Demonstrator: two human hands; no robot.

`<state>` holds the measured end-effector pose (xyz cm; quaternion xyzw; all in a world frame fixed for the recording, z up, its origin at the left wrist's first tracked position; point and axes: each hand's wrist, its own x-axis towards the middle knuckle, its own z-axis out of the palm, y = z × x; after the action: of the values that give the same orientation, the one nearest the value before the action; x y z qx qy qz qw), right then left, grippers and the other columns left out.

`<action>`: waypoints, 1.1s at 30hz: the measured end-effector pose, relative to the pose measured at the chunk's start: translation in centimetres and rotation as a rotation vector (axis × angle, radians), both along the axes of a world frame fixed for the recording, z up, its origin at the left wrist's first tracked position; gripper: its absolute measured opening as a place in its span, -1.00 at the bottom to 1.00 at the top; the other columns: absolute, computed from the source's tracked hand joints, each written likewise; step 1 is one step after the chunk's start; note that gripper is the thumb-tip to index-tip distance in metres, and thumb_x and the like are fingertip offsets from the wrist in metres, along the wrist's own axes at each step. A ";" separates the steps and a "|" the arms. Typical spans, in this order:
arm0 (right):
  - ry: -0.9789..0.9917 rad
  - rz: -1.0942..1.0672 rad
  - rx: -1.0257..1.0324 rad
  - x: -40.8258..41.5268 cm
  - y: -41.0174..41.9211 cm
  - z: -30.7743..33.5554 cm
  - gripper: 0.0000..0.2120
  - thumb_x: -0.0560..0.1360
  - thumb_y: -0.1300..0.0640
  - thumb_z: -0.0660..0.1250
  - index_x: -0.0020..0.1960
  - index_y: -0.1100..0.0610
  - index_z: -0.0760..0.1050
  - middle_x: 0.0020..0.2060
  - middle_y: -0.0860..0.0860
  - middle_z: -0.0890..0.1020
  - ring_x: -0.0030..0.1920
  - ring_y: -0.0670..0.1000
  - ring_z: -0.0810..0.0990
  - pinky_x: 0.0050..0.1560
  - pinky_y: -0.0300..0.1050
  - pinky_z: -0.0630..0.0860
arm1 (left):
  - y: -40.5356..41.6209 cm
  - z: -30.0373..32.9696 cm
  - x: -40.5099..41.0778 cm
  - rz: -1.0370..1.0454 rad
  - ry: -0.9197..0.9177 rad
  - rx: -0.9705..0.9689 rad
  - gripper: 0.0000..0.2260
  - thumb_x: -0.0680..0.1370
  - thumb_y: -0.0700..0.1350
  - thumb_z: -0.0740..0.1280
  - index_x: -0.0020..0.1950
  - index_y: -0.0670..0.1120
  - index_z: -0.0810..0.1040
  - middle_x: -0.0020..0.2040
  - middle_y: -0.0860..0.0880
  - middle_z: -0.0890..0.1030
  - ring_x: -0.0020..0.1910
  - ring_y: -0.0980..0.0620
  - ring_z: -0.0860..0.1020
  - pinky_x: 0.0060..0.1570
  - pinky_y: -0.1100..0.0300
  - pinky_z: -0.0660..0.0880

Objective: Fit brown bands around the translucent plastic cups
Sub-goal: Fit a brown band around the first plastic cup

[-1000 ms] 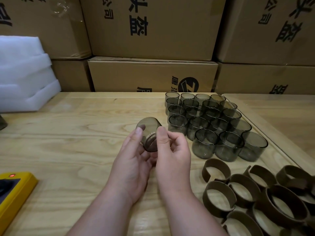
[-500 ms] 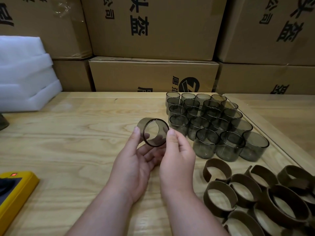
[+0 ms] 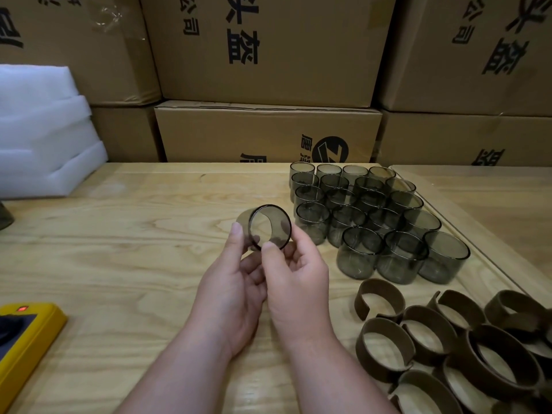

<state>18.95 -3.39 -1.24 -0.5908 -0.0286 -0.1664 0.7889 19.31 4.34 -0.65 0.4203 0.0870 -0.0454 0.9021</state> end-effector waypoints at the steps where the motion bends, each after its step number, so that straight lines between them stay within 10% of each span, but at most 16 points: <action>1: -0.009 0.009 -0.002 0.0 0.0 0.0 -0.71 0.43 0.13 0.38 0.14 0.05 0.65 -0.10 -0.03 0.76 -0.14 -0.13 0.71 -0.13 -0.30 0.57 | 0.0 0.0 0.0 -0.003 -0.007 0.010 -0.50 0.58 0.20 0.27 0.29 -0.16 0.61 0.19 -0.31 0.68 0.20 -0.23 0.67 0.24 -0.11 0.53; 8: -0.026 0.030 0.034 -0.1 -0.2 -0.1 -0.82 0.47 0.11 0.40 0.06 0.06 0.64 -0.10 -0.02 0.76 -0.14 -0.13 0.71 -0.13 -0.30 0.57 | 0.0 0.1 -0.2 -0.009 -0.035 0.052 -0.39 0.49 0.18 0.35 0.38 -0.23 0.55 0.24 -0.28 0.66 0.25 -0.23 0.64 0.27 -0.09 0.59; 13: 0.071 0.019 0.150 -0.1 0.0 0.2 -0.50 0.32 -0.20 0.43 0.09 0.13 0.56 -0.23 -0.02 0.71 -0.32 -0.10 0.61 -0.29 -0.22 0.53 | 0.0 -0.1 -0.3 0.018 -0.081 0.020 -0.40 0.53 0.07 0.39 0.47 -0.25 0.45 0.31 -0.30 0.61 0.34 -0.28 0.55 0.50 -0.25 0.33; 19: 0.167 -0.025 0.181 -0.1 -0.3 0.5 -0.50 0.49 -0.23 0.26 0.06 0.24 0.50 -0.33 0.04 0.64 -0.44 -0.05 0.55 -0.45 -0.20 0.47 | -0.1 -0.2 -0.4 0.003 -0.135 -0.019 -0.49 0.50 -0.01 0.50 0.38 -0.17 0.48 0.01 -0.16 0.68 -0.29 0.08 0.61 -0.34 0.25 0.55; 24: 0.216 -0.065 0.193 0.0 -0.5 0.5 -0.53 0.72 -0.09 0.08 0.04 0.33 0.47 -0.31 0.18 0.62 -0.47 0.02 0.52 -0.51 -0.16 0.43 | -0.2 -0.1 -0.5 0.003 -0.172 0.025 -0.33 0.44 0.00 0.45 0.49 -0.22 0.40 0.05 -0.18 0.70 -0.24 0.04 0.66 -0.33 0.23 0.57; 33: 0.165 -0.027 0.205 0.0 -0.2 0.6 -0.49 0.50 -0.23 0.27 0.07 0.24 0.50 -0.33 0.00 0.64 -0.45 -0.07 0.53 -0.47 -0.21 0.47 | -0.3 0.2 -0.7 0.023 -0.141 0.046 -0.36 0.50 0.02 0.51 0.46 -0.27 0.43 0.08 -0.19 0.68 -0.19 0.02 0.64 -0.25 0.21 0.58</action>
<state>18.94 -3.59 -0.68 -0.5192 0.0612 -0.1298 0.8425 18.63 4.06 -0.43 0.4420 0.0290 -0.0033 0.8965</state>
